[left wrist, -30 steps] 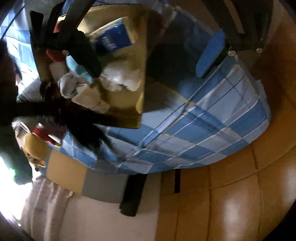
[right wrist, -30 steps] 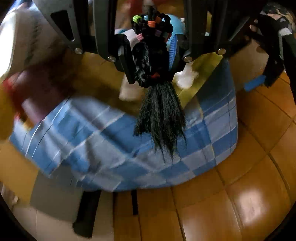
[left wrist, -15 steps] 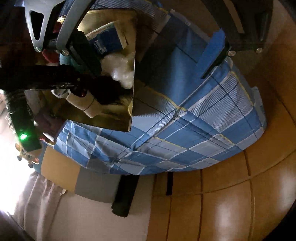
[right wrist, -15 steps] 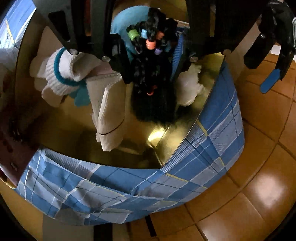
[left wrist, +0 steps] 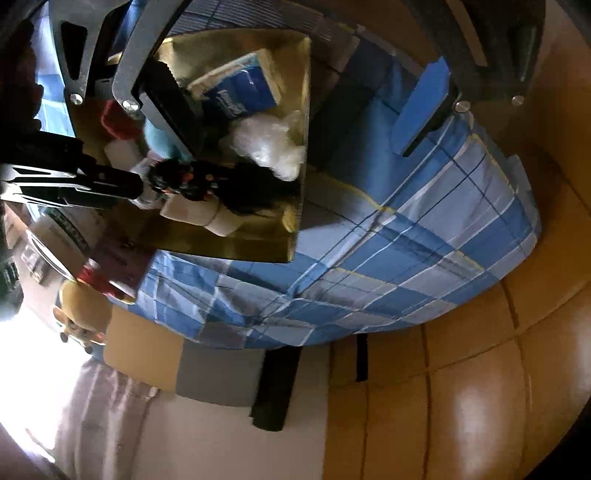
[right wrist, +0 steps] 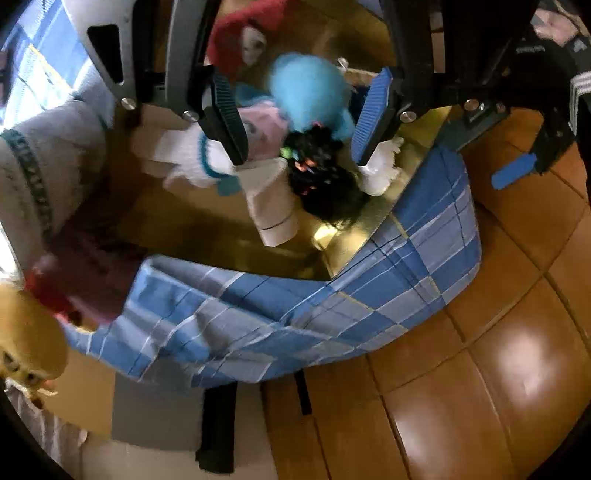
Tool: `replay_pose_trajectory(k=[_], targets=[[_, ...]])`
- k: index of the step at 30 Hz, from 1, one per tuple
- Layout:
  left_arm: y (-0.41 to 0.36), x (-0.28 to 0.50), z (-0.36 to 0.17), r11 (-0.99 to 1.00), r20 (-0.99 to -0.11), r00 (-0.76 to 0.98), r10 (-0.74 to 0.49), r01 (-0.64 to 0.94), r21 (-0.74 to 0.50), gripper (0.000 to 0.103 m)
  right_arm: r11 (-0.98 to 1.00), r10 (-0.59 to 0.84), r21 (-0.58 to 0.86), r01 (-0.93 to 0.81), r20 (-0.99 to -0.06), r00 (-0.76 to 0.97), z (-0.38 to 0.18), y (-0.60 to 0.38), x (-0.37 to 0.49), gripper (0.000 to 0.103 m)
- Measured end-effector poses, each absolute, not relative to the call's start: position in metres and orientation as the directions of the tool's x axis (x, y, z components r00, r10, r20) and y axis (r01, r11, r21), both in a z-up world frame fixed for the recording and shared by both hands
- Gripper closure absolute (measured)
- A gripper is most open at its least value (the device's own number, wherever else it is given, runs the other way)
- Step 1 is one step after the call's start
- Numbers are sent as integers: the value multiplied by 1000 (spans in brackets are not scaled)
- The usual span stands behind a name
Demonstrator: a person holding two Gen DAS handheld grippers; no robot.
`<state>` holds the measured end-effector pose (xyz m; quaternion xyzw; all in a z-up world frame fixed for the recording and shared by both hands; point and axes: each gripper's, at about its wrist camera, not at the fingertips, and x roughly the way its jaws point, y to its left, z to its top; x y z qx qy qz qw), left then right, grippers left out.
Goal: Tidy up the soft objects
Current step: 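Lower the hair tie into the gold tray and open the right gripper, then move both grippers back to the bed toward the scrunchie and pink towel roll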
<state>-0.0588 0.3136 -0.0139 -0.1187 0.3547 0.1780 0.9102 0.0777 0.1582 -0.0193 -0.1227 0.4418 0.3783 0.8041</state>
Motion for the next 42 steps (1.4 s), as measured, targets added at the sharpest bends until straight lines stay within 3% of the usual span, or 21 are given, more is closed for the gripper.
replay_pose_trajectory(k=[11,23,36,42], targets=[[268,-54,-6,955,-680,711,182,-292,-50,0,771,474,127,-623,-769,429,-8,74,75,44],[210,-42,5,990,-673,732,105,-144,-2,0,901,366,141,-411,-757,541,-8,-38,99,44],[152,-28,6,999,-686,728,20,11,41,0,986,166,130,-104,-739,653,4,-177,124,44],[131,-23,6,996,-691,723,-7,65,58,0,989,-13,93,119,-732,681,-3,-255,132,44]])
